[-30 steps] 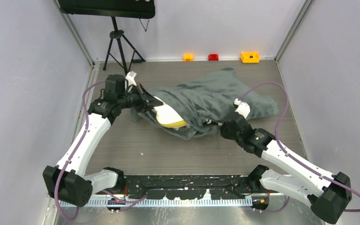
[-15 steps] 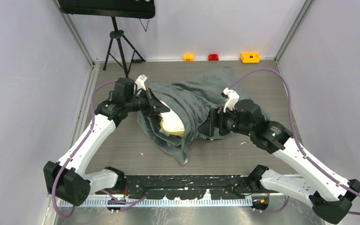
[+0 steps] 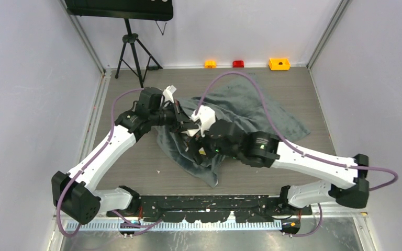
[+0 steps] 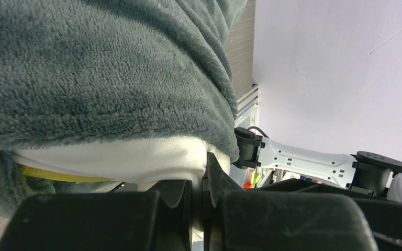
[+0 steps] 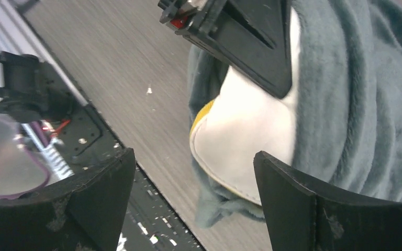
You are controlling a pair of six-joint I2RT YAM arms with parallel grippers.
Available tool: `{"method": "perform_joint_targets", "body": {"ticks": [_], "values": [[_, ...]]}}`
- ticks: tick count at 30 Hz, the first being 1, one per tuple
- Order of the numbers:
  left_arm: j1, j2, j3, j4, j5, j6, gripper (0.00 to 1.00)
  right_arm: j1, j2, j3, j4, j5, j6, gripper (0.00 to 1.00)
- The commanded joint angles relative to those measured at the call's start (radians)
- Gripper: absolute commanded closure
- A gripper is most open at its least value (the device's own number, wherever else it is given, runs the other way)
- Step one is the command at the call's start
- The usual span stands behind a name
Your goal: Remove the pillowcase from the pillow
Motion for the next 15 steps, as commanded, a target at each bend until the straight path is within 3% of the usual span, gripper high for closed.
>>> {"method": "perform_joint_targets", "body": {"ticks": [1, 10, 11, 15], "values": [[-0.012, -0.015, 0.065, 0.109, 0.025, -0.002, 1.00, 0.045, 0.083, 0.061, 0.004, 0.239, -0.099, 0.12], [-0.012, -0.041, 0.066, 0.104, 0.024, -0.017, 1.00, 0.052, 0.172, -0.011, 0.074, 0.552, -0.062, 0.17], [-0.013, -0.045, 0.064, 0.103, 0.020, -0.017, 1.00, 0.052, 0.172, -0.021, 0.079, 0.574, -0.052, 0.21], [-0.013, -0.053, 0.066, 0.086, 0.010, -0.006, 1.00, 0.051, 0.160, -0.055, 0.096, 0.587, -0.033, 0.53]]}}
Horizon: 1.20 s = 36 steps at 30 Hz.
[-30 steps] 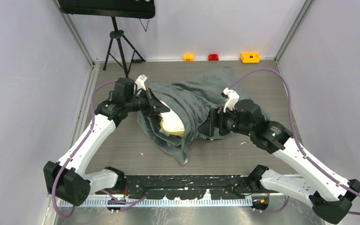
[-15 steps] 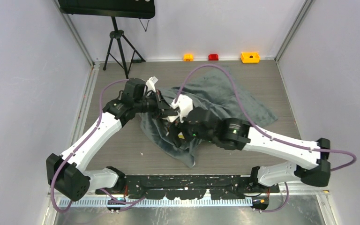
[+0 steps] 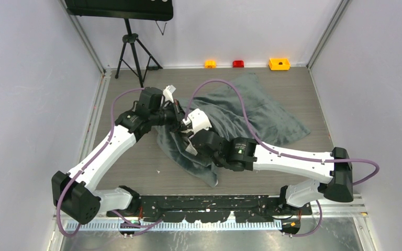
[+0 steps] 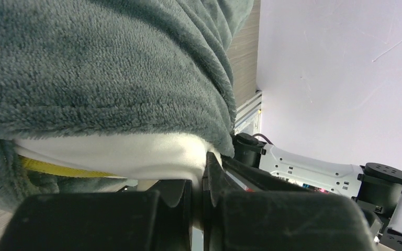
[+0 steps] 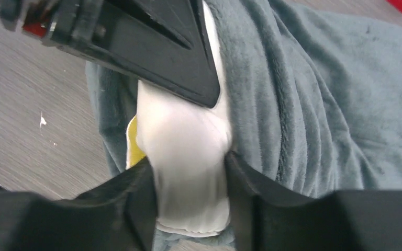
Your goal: Remove the pillowcase from the pillow
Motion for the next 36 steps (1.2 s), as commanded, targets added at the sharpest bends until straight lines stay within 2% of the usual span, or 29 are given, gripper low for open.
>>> {"method": "perform_joint_targets", "body": {"ticks": [1, 3, 4, 6, 9, 11, 12, 15, 21, 23, 25, 27, 32, 36], "values": [[-0.008, -0.053, 0.065, 0.082, 0.041, 0.000, 1.00, -0.010, -0.011, -0.033, 0.041, 0.136, 0.031, 0.62], [-0.008, -0.053, 0.066, 0.085, 0.040, 0.000, 1.00, -0.008, -0.019, -0.039, 0.043, 0.123, 0.040, 0.94], [-0.008, -0.053, 0.066, 0.083, 0.037, 0.001, 1.00, -0.008, -0.024, -0.042, 0.042, 0.112, 0.046, 0.99], [-0.008, -0.057, 0.073, 0.051, 0.007, 0.020, 0.92, -0.009, -0.039, -0.048, 0.042, 0.092, 0.062, 1.00], [-0.008, -0.068, 0.097, -0.084, -0.131, 0.083, 0.64, -0.011, -0.078, -0.064, 0.042, 0.079, 0.097, 1.00], [-0.007, -0.089, 0.100, -0.159, -0.233, 0.112, 0.50, -0.015, -0.108, -0.073, 0.043, 0.067, 0.124, 1.00], [-0.006, -0.104, 0.084, -0.168, -0.274, 0.122, 0.38, -0.016, -0.122, -0.077, 0.044, 0.058, 0.136, 1.00], [-0.003, -0.140, 0.027, -0.163, -0.358, 0.128, 0.23, -0.024, -0.157, -0.078, 0.045, 0.039, 0.170, 1.00], [0.048, -0.127, -0.060, -0.108, -0.365, 0.124, 0.16, -0.030, -0.203, -0.065, 0.044, -0.012, 0.186, 1.00], [0.091, -0.120, -0.123, -0.035, -0.308, 0.086, 0.09, -0.031, -0.215, -0.071, 0.044, -0.019, 0.183, 1.00], [0.150, -0.117, -0.205, 0.065, -0.217, 0.007, 0.09, -0.037, -0.227, -0.078, 0.034, -0.006, 0.187, 1.00], [0.190, -0.122, -0.275, 0.130, -0.199, -0.031, 0.10, -0.047, -0.243, -0.082, 0.020, 0.002, 0.200, 1.00], [0.236, -0.134, -0.297, 0.054, -0.335, 0.062, 0.12, -0.067, -0.298, -0.102, 0.000, 0.011, 0.214, 1.00], [0.318, -0.106, -0.323, 0.055, -0.337, 0.135, 0.13, -0.092, -0.349, -0.110, -0.029, 0.003, 0.223, 1.00]]}}
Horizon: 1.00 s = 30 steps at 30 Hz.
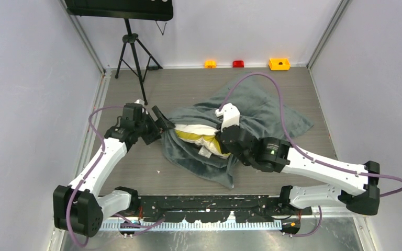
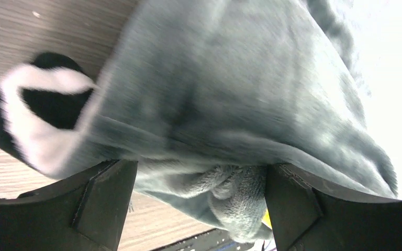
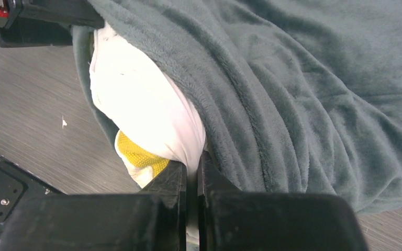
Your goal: Remove the pillowcase from the pillow
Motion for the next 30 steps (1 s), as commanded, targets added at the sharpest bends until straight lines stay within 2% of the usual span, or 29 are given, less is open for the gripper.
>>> {"method": "perform_joint_targets", "body": {"ticks": [1, 3, 6, 14, 16, 23, 27, 30], "values": [[0.086, 0.035, -0.022, 0.026, -0.056, 0.097, 0.13, -0.032, -0.120, 0.018, 0.038, 0.059, 0.045, 1.00], [0.105, 0.087, -0.016, 0.019, -0.039, 0.121, 0.16, -0.041, -0.151, 0.015, 0.027, 0.053, 0.049, 1.00], [0.124, 0.160, -0.005, -0.001, -0.020, 0.149, 0.27, -0.050, -0.201, 0.010, 0.005, 0.064, 0.055, 1.00], [0.133, 0.179, -0.052, 0.071, -0.024, 0.138, 0.77, -0.099, -0.264, 0.036, -0.110, 0.139, 0.129, 1.00], [0.133, 0.193, -0.060, 0.081, -0.026, 0.140, 0.81, -0.106, -0.271, 0.046, -0.118, 0.134, 0.144, 1.00], [0.133, 0.294, -0.087, 0.171, 0.034, 0.140, 0.83, -0.111, -0.299, 0.076, -0.042, -0.051, 0.096, 1.00], [0.133, 0.369, -0.064, 0.215, 0.083, 0.126, 0.87, -0.110, -0.341, 0.144, -0.069, -0.036, 0.110, 1.00], [0.133, 0.391, -0.050, 0.284, 0.110, 0.086, 0.86, -0.110, -0.368, 0.181, -0.071, -0.103, 0.099, 1.00]]}}
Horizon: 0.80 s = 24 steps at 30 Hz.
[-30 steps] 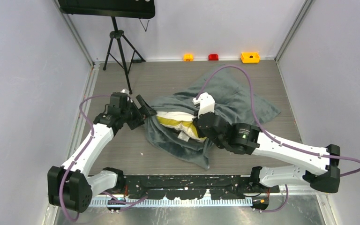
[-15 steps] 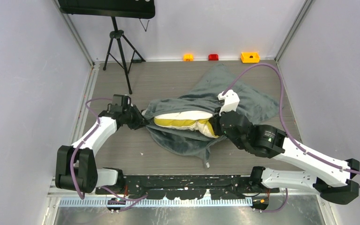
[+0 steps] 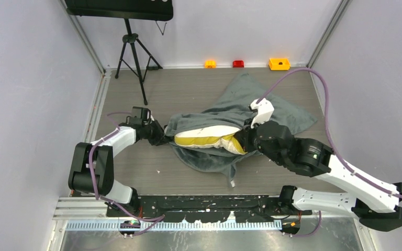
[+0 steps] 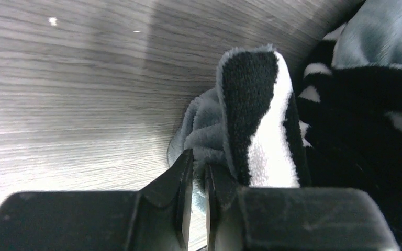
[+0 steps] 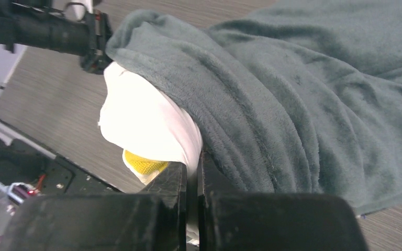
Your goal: Remove the pillowcase from the pillow
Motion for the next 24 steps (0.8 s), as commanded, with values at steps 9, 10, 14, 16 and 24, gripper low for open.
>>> {"method": "perform_joint_targets", "body": {"ticks": [9, 10, 14, 16, 24], "values": [[-0.071, 0.141, 0.252, 0.234, 0.061, -0.082, 0.73, -0.008, -0.034, 0.062, 0.307, -0.721, -0.017, 1.00], [-0.072, 0.164, 0.294, 0.233, 0.090, -0.081, 0.71, -0.009, -0.030, 0.039, 0.335, -0.761, -0.012, 1.00], [-0.073, 0.222, 0.408, 0.198, 0.173, -0.058, 0.58, -0.008, 0.001, -0.018, 0.341, -0.776, -0.009, 1.00], [-0.073, 0.222, 0.440, 0.166, 0.192, -0.027, 0.48, -0.009, 0.030, -0.041, 0.327, -0.774, -0.008, 1.00], [-0.001, 0.074, 0.400, -0.124, 0.081, 0.107, 0.23, -0.009, 0.172, -0.131, 0.345, -0.538, 0.059, 1.00]]}}
